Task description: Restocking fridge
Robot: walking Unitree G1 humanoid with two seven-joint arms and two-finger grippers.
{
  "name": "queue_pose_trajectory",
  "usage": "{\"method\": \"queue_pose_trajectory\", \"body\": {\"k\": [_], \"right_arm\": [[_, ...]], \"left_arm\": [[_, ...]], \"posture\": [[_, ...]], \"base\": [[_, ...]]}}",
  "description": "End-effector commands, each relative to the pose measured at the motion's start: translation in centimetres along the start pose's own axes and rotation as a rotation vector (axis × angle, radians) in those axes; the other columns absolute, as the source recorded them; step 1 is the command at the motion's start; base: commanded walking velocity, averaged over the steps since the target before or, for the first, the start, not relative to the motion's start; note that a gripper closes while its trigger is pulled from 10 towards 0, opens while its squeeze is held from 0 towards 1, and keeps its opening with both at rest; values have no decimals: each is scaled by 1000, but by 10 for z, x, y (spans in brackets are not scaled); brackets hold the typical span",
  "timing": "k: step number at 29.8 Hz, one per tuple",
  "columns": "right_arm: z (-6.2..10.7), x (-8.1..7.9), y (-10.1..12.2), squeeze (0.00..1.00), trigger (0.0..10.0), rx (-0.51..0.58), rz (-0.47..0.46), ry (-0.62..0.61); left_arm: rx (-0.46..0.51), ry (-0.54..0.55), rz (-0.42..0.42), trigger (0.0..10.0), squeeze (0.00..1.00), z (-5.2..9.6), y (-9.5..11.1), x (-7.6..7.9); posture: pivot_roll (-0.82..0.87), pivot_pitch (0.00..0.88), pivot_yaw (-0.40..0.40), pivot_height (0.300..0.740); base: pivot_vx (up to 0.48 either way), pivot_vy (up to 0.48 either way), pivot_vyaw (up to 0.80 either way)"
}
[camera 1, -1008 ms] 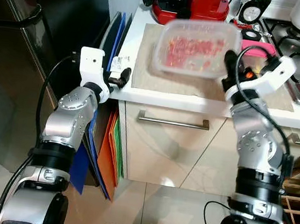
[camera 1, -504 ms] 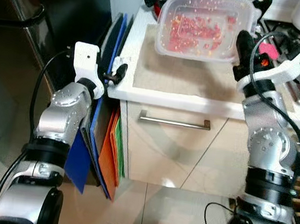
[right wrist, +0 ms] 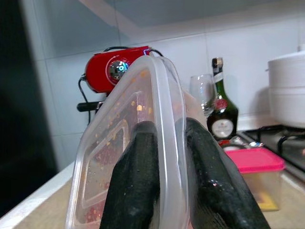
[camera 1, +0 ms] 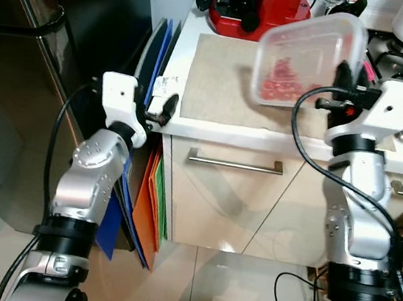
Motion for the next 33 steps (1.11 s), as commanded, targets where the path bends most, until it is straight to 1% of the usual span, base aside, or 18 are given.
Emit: {"method": "queue_pose_trajectory", "body": {"k": [1, 7, 11, 14, 21, 25, 27, 29, 33], "right_arm": [[2, 1, 0, 0, 0, 13, -11, -7], [5, 2, -10, 0, 0, -13, 14, -6], [8, -2, -18, 0, 0, -31, 28, 12], [8, -4, -19, 0, 0, -35, 26, 17], [9, -8, -25, 0, 0, -48, 29, 35], [10, -9, -26, 0, 0, -49, 35, 40], [10, -9, -27, 0, 0, -49, 35, 42], [10, -10, -25, 0, 0, -41, 48, 47], [8, -10, -20, 0, 0, -6, 84, 45]], "left_arm": [[7, 12, -33, 10000, 0, 3, 2, 0], [8, 28, -46, 10000, 0, 4, 0, 4], [8, 22, -49, 10000, 0, 3, -1, 8], [8, 23, -49, 10000, 0, 2, -1, 9], [10, 28, -64, 10000, 0, 0, -1, 8], [12, 33, -67, 10000, 0, 0, -1, 7], [12, 34, -68, 10000, 0, 0, -1, 7], [13, 33, -72, 10000, 0, 0, -2, 8], [17, 32, -74, 10000, 0, -1, -2, 8]], "posture": [[-36, 71, 53, 740], [-36, 68, 48, 740], [-40, 66, 47, 740], [-40, 65, 46, 740], [-39, 63, 44, 740], [-39, 62, 43, 740], [-41, 61, 42, 740], [-43, 59, 40, 740], [-45, 58, 39, 740]], "base": [[0, 0, 0], [0, 0, 0], [0, 0, 0], [0, 0, 0], [-270, 0, 0], [-282, 0, 0], [266, 0, 0], [-4, 0, 0], [-331, 0, 0]]}}
Point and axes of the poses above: a point about 5 cm out from each wrist's last joint towards the gripper, its own z axis pointing back from the gripper into the wrist, its own y axis along the axis of the wrist's last joint, x = y × z, the point moved 3 cm from there along -z, pointing out of the wrist towards the gripper, and after that the axes turned 4 degrees about -z, right-handed, at the moved point
